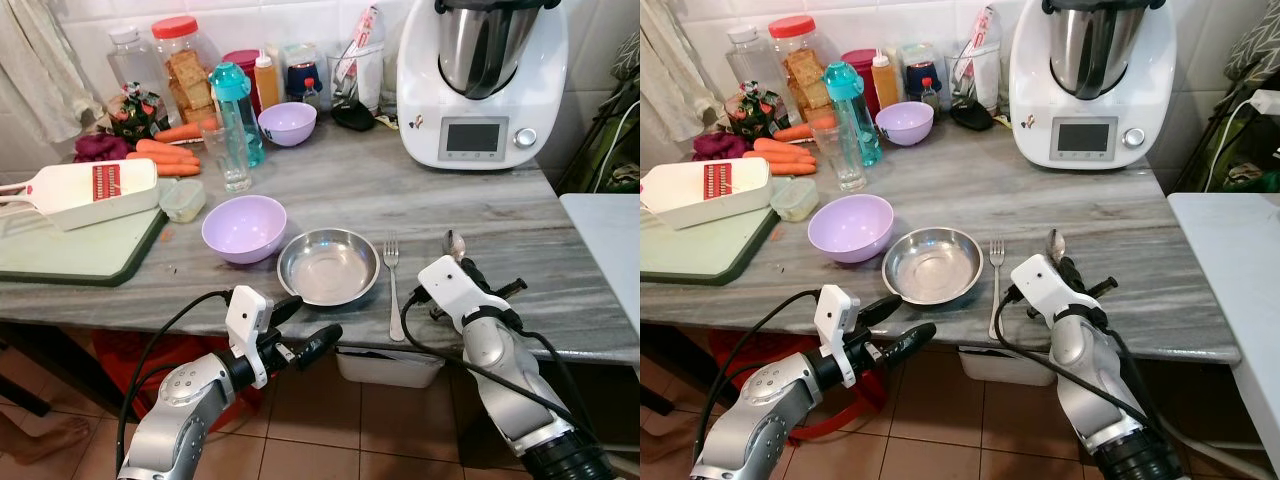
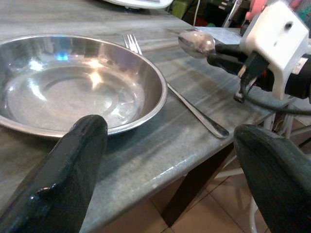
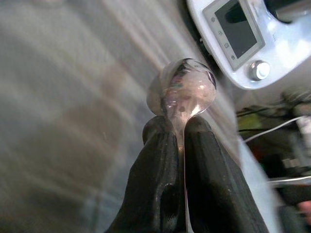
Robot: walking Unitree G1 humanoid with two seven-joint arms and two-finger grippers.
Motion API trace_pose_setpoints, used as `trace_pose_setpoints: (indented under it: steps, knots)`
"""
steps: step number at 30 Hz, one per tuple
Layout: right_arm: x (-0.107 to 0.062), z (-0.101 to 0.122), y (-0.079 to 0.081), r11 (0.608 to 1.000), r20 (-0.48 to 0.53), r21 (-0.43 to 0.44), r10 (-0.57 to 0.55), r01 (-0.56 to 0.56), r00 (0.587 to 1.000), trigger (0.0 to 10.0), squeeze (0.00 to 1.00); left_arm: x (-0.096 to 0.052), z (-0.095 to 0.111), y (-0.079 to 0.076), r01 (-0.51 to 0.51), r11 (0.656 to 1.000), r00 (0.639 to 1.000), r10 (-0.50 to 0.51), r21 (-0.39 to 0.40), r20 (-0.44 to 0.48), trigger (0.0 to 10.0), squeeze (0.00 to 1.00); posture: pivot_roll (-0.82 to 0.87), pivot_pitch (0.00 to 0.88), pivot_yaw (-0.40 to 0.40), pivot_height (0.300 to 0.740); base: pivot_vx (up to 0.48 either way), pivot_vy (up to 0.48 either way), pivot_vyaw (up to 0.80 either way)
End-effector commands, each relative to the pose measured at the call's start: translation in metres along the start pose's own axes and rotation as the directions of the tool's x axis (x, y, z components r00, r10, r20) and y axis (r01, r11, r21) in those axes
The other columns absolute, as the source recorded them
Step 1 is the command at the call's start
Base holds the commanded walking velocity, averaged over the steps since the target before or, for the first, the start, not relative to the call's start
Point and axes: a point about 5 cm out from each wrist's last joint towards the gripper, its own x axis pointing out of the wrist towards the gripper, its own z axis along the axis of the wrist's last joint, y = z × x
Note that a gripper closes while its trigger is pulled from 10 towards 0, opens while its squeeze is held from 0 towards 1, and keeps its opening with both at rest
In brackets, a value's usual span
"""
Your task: Setting the table
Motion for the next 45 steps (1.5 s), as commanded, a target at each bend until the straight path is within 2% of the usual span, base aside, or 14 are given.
trace_pose_setpoints:
  steps: [1,5,6,7,25,30,36,38,39,40,41,42,44,45]
  knots:
    - [0.003,0.004,-0.006,0.997,0.014,-0.072,-0.026,0.027,1.000,10.0,0.00,-0.002,0.000,0.002,-0.016,1.000,1.000,0.016,0.008,-0.012,10.0,0.00,-0.02,0.000,0.076,0.740,0.000,0.000,0.00]
    - [0.004,0.006,-0.006,0.995,0.016,-0.101,-0.018,0.020,1.000,10.0,0.00,-0.002,0.000,0.002,-0.014,1.000,1.000,0.014,0.008,-0.014,10.0,0.00,-0.02,0.000,0.080,0.740,0.000,0.000,0.00]
    - [0.004,0.006,-0.006,0.995,0.017,-0.099,-0.016,0.018,1.000,10.0,0.64,-0.002,0.000,0.002,-0.013,1.000,1.000,0.013,0.009,-0.015,10.0,0.00,-0.02,0.000,0.082,0.740,0.000,0.000,0.00]
    - [0.004,0.006,-0.006,0.996,0.019,-0.084,-0.016,0.018,1.000,10.0,1.00,-0.002,0.000,0.001,-0.012,1.000,1.000,0.012,0.009,-0.015,10.0,0.00,-0.02,0.000,0.082,0.740,0.000,0.000,0.00]
    - [0.005,-0.004,0.015,0.996,-0.012,-0.082,0.034,-0.035,0.999,10.0,1.00,-0.001,-0.001,0.004,-0.007,1.000,1.000,0.007,0.009,-0.025,10.0,0.00,-0.02,0.000,0.089,0.740,0.000,0.000,0.00]
    - [0.006,-0.001,0.012,0.997,0.005,-0.071,0.015,-0.015,1.000,10.0,1.00,-0.001,-0.002,0.004,-0.009,1.000,1.000,0.009,0.008,-0.025,10.0,0.00,-0.02,0.000,0.088,0.740,0.000,0.000,0.00]
    - [0.004,0.012,-0.001,0.998,0.044,0.021,-0.062,0.061,0.997,10.0,1.00,-0.001,-0.002,0.004,-0.011,1.000,1.000,0.012,0.010,-0.023,10.0,0.00,-0.02,0.000,0.089,0.740,0.000,0.000,0.00]
    - [0.003,0.012,-0.003,0.995,0.048,0.049,-0.092,0.089,0.995,10.0,0.81,-0.001,-0.002,0.004,-0.012,1.000,1.000,0.012,0.012,-0.020,10.0,0.00,-0.02,0.000,0.089,0.740,0.000,0.000,0.00]
    - [0.003,0.011,-0.003,0.994,0.046,0.053,-0.096,0.094,0.994,10.0,0.81,-0.001,-0.001,0.004,-0.011,1.000,1.000,0.012,0.013,-0.019,10.0,0.00,-0.02,0.000,0.089,0.740,0.000,0.000,0.00]
    - [0.002,0.010,-0.005,0.992,0.043,0.067,-0.109,0.106,0.993,10.0,0.51,-0.001,-0.001,0.004,-0.011,1.000,1.000,0.012,0.014,-0.018,10.0,0.00,-0.02,0.000,0.089,0.740,0.000,0.000,0.00]
    - [0.002,0.010,-0.006,0.990,0.041,0.076,-0.118,0.115,0.992,10.0,0.51,-0.001,-0.001,0.004,-0.011,1.000,1.000,0.012,0.015,-0.017,10.0,0.00,-0.02,0.000,0.089,0.740,0.000,0.000,0.00]
    - [0.000,0.009,-0.008,0.986,0.038,0.099,-0.135,0.131,0.990,10.0,0.01,-0.001,-0.001,0.004,-0.012,1.000,1.000,0.012,0.016,-0.016,10.0,0.00,-0.02,0.000,0.089,0.740,0.000,0.000,0.00]
    - [-0.004,0.008,-0.017,0.965,0.017,0.181,-0.194,0.188,0.981,10.0,0.00,-0.001,-0.001,0.004,-0.013,1.000,1.000,0.013,0.016,-0.014,10.0,0.00,-0.03,0.000,0.086,0.740,0.000,0.000,0.00]
    - [-0.004,0.008,-0.017,0.965,0.017,0.181,-0.194,0.188,0.981,10.0,0.00,-0.001,-0.001,0.004,-0.013,1.000,1.000,0.013,0.016,-0.014,10.0,0.00,-0.03,0.000,0.086,0.740,0.000,0.000,0.00]
